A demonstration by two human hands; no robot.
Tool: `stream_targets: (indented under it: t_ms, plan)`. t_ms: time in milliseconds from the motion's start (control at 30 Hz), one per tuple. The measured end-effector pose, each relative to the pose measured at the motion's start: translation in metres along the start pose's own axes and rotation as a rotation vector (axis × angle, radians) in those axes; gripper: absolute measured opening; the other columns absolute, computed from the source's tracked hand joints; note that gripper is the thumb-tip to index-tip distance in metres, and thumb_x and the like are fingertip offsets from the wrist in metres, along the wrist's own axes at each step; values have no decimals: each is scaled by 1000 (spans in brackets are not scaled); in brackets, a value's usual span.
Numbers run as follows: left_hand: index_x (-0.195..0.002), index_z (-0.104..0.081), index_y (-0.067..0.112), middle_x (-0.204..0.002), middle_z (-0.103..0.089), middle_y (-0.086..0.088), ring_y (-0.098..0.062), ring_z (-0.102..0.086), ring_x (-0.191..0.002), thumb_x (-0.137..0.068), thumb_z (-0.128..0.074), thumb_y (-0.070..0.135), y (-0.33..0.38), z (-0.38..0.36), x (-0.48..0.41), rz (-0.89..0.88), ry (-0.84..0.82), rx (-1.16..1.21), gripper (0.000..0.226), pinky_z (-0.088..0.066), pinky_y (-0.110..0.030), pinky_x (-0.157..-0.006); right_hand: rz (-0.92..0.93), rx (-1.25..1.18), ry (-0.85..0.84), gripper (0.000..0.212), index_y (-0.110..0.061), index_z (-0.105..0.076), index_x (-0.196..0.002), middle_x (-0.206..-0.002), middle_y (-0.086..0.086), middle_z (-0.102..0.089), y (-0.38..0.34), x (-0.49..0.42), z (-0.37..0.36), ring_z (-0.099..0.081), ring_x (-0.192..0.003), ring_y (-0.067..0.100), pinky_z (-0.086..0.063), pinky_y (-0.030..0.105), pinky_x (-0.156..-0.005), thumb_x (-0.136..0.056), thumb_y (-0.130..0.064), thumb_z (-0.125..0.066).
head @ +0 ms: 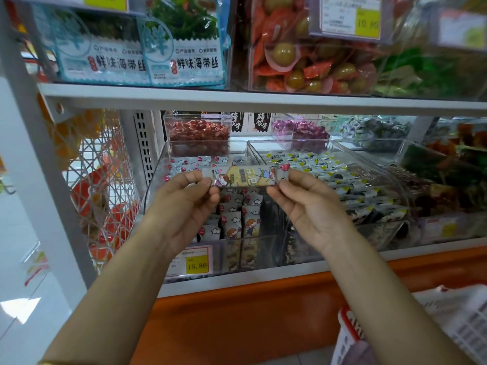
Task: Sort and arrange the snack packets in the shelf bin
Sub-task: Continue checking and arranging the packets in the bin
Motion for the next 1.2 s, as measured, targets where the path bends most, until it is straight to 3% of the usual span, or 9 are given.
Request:
stream_targets:
  t_ms: [67,233,367,400,500,633,867,1000,1200]
  plan:
    - [-84,-54,6,-68,-55,-4,-7,-59,-53,-92,-49,-1,1,-1,1,-1,-20,-9,12,-53,-16,-56,13,0,11,31,7,-56,-111,-96,16,-62,-1,0,2,-70,-69,18,-56,21,-61,-81,16,-51]
    - [-73,-64,8,-63,-57,1,-8,-56,-59,-87,-56,11,0,-8,7,-82,-175,-284,17,-52,-15,-61,86,93,92,23,-1,-61,-99,-85,11,-64,-3,1,3,-69,-65,14,-55,21,-59,-84,14,-52]
    - [-83,-66,12,-63,-62,7,-7,-61,-63,-87,-58,9,1,-6,8,-147,-154,-475,9,-53,-18,-65,100,202,118,3,-11,-64,-84,-76,4,-62,-3,1,3,-64,-57,11,-53,23,-53,-83,-13,-64]
    - [-89,-67,14,-65,-62,9,-7,-63,-65,-86,-59,10,2,-5,7,-160,-143,-527,9,-54,-20,-66,120,248,108,8,-12,-65,-83,-74,2,-61,-4,-1,4,-63,-59,10,-53,23,-53,-79,-19,-67]
    - [-106,-66,17,-76,-66,6,-8,-65,-72,-85,-61,13,2,-5,7,-151,-158,-551,21,-54,-21,-66,179,341,84,8,-11,-68,-88,-79,2,-63,-5,0,4,-64,-69,11,-53,21,-58,-81,-9,-67]
    - [-102,-68,23,-90,-71,4,-9,-65,-82,-86,-59,28,1,-8,10,-165,-156,-589,19,-54,-20,-68,193,424,33,22,-13,-69,-92,-94,6,-66,-6,0,2,-68,-80,15,-54,22,-67,-82,5,-62]
    - [-108,-67,25,-99,-70,3,-7,-68,-87,-88,-60,20,3,-8,10,-192,-142,-664,22,-53,-18,-78,255,605,-6,15,-23,-74,-79,-83,-2,-71,-9,5,-2,-68,-84,17,-57,31,-72,-81,-8,-69]
    - [-109,-67,28,-91,-71,8,-2,-66,-82,-84,-63,18,6,-12,14,-232,-189,-759,27,-49,-8,-68,294,639,31,25,-25,-70,-64,-73,-5,-67,-11,7,-2,-65,-75,16,-55,25,-59,-81,-7,-67]
    - [-94,-68,25,-93,-65,-3,-6,-64,-72,-84,-63,12,1,-20,18,-209,-201,-829,17,-49,-9,-58,425,854,99,15,-18,-64,-68,-69,-4,-62,-13,8,-3,-57,-68,5,-46,19,-63,-83,-16,-67]
Point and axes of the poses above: each hand's wrist, its own x-axis away from the middle knuckle, its own z-axis out of the back of the hand, y = z × x, the point moved 4 cm from there along -x, towards the middle knuckle
